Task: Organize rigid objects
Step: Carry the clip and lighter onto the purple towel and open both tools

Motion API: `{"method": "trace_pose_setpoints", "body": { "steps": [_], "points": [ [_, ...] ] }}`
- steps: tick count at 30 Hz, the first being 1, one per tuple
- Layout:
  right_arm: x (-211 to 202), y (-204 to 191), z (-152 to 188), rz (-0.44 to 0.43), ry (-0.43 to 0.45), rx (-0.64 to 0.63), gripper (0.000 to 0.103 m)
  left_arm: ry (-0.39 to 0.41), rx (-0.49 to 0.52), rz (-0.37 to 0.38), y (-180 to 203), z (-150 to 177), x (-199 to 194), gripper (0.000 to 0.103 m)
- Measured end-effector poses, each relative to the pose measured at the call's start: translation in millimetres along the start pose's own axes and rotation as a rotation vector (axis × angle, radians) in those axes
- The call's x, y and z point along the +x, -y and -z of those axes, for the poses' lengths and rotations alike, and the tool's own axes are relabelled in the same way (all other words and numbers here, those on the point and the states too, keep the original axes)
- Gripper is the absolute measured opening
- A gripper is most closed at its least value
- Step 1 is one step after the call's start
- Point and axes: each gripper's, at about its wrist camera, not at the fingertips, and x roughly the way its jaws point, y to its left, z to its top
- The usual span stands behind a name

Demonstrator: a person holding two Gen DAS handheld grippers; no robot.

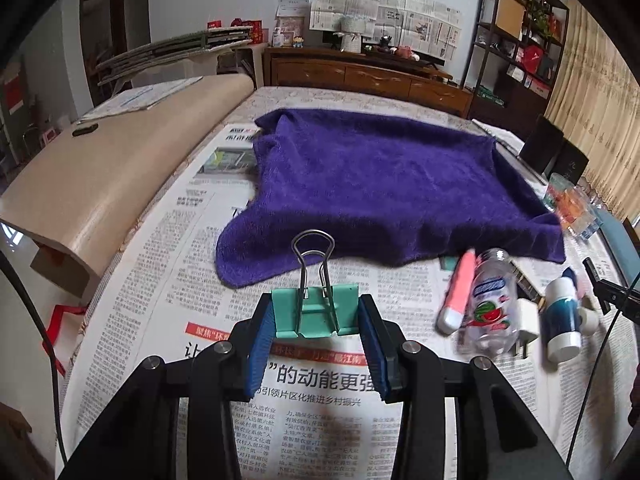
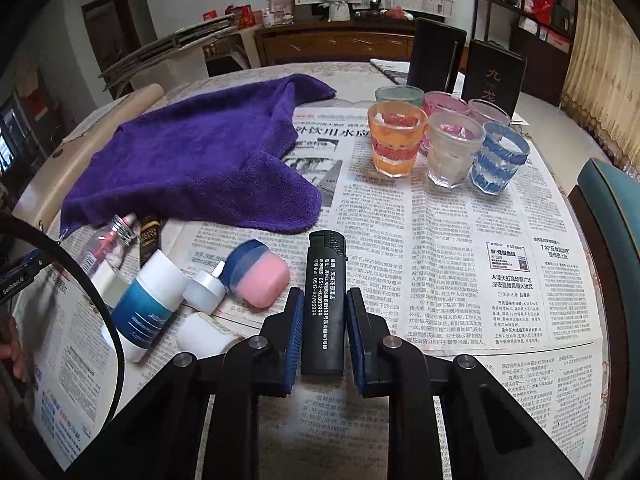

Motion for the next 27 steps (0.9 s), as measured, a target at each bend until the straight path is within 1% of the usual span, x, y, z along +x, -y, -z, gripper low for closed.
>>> {"method": "trace_pose_setpoints", "body": {
  "steps": [3, 5, 8, 14, 19, 23, 27],
  "points": [
    [-8, -3, -6, -0.038, 0.006, 0.016, 0.022, 0.020, 0.011, 0.009, 3, -12, -10, 0.039],
    [-14, -7, -12, -0.042, 0.016, 0.012, 0.022, 0.035, 0.018, 0.020, 4, -23, -16, 0.039],
    [-25, -13, -25, -0.074, 0.041, 0.026, 0.022, 0.057, 0.032, 0.030, 8, -41, -24, 0.039],
    [-36, -40, -69, -0.134, 0.089, -0.001, 0.022, 0.088, 0.045, 0.052, 13, -80, -27, 0.039],
    [-20, -65, -110, -0.164, 0.100, -0.040, 0.022, 0.075, 0.053, 0.082, 17, -116, -1, 0.039],
    [14, -81, -143, -0.183, 0.082, -0.051, 0.022, 0.053, 0.051, 0.107, 24, -141, 31, 0.039],
    [56, -90, -168, -0.182, 0.041, -0.042, 0.022, 0.003, 0.052, 0.125, 35, -160, 75, 0.039]
  ]
}}
